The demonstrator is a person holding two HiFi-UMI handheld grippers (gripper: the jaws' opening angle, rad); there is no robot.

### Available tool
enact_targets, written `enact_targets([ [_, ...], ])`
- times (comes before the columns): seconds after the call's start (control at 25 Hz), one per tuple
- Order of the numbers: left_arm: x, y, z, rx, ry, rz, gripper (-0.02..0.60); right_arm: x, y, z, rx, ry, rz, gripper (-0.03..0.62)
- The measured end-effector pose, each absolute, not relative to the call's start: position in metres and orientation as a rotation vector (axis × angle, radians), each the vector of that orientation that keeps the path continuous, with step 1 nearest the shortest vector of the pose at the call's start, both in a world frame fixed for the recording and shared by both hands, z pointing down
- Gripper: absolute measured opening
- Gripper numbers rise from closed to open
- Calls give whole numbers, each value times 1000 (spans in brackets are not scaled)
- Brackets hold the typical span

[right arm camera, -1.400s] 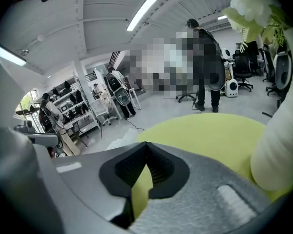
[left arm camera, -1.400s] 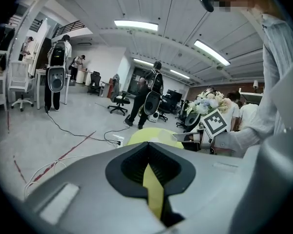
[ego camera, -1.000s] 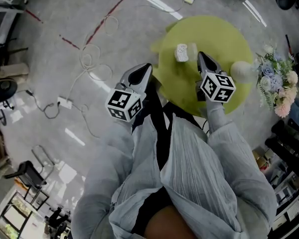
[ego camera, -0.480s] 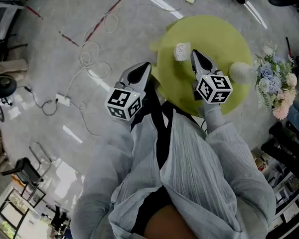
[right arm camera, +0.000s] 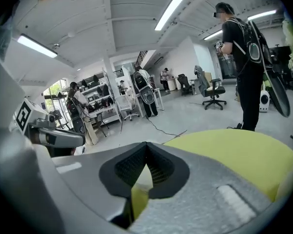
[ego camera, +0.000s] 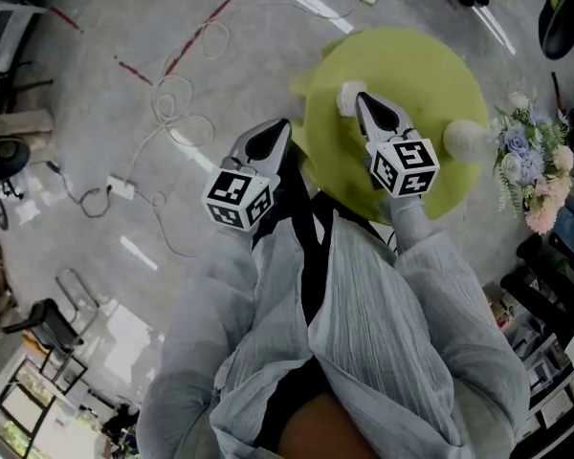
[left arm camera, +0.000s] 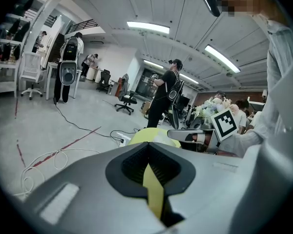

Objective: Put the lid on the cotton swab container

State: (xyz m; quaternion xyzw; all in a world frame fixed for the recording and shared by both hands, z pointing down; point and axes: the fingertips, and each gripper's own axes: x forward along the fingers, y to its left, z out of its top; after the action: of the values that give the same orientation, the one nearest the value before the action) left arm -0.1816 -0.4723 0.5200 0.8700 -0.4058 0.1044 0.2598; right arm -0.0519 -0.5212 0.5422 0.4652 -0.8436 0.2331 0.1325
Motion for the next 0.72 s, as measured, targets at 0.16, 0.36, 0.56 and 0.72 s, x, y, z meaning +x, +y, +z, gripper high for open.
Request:
enact_targets([
  [0.16,-183,-471,522,2355,-1093,282,14,-57,-521,544,1313,-2434,621,2],
  [0.36,-186,-470,525,2350,-1090,282,14,-64,-520,548,1270,-2418,582,2],
  [0.56,-188,-469,527,2344,-1097,280,14,-65,-520,554,1245,-2398,602,2],
  [0.72,-191,-469,528,2338,-1104,278,14,-66,-519,557,1213,-2361,587,2],
])
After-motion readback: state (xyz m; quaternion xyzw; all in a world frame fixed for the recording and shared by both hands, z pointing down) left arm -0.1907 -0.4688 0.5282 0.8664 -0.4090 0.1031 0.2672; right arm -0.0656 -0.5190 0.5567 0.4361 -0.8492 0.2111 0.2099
